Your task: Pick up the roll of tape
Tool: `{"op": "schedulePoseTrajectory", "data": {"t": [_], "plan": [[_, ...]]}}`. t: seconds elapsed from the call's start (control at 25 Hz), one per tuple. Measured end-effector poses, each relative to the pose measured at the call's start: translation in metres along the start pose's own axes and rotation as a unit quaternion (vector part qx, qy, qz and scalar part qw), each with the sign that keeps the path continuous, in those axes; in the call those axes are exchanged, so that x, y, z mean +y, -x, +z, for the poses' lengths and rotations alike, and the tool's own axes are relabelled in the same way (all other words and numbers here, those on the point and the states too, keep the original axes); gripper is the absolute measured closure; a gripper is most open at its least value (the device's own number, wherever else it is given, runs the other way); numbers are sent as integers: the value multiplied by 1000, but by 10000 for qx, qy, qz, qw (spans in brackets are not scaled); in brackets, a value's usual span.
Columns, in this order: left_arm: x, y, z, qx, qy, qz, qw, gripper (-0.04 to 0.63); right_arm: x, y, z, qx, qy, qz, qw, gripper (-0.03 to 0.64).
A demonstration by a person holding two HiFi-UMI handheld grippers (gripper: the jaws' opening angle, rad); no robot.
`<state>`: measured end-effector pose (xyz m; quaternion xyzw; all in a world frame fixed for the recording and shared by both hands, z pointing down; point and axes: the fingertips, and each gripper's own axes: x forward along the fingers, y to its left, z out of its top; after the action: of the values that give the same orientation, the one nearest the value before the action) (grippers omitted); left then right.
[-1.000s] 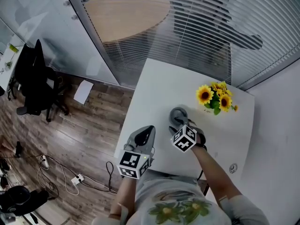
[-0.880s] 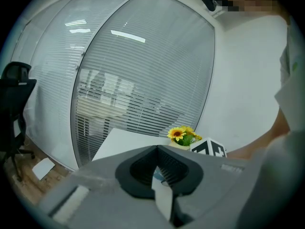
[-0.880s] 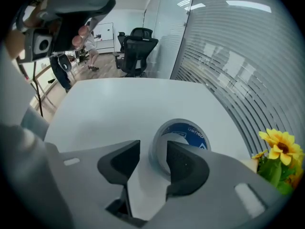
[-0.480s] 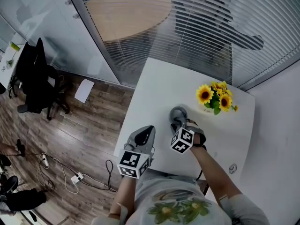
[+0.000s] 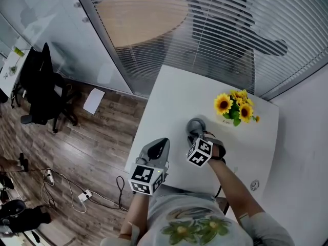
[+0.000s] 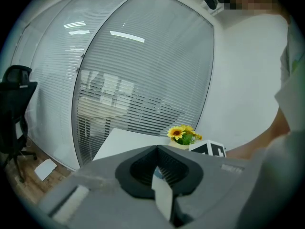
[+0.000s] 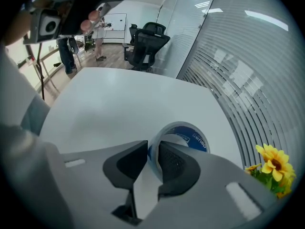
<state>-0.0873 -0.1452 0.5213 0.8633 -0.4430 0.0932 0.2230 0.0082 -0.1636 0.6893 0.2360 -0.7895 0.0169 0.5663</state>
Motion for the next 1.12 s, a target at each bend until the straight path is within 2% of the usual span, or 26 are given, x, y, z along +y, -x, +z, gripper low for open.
{"op": "schedulePoseTrajectory", "data": {"t": [0.32,1.12], "plan": [[-3,2,3,-35,-71,7,10000,589,7,5,-1,7,7,131,9999,546],[-13,18,13,-129,-253,59,9996,591,3,45,17,-405,-77,-172,9990,548]]}}
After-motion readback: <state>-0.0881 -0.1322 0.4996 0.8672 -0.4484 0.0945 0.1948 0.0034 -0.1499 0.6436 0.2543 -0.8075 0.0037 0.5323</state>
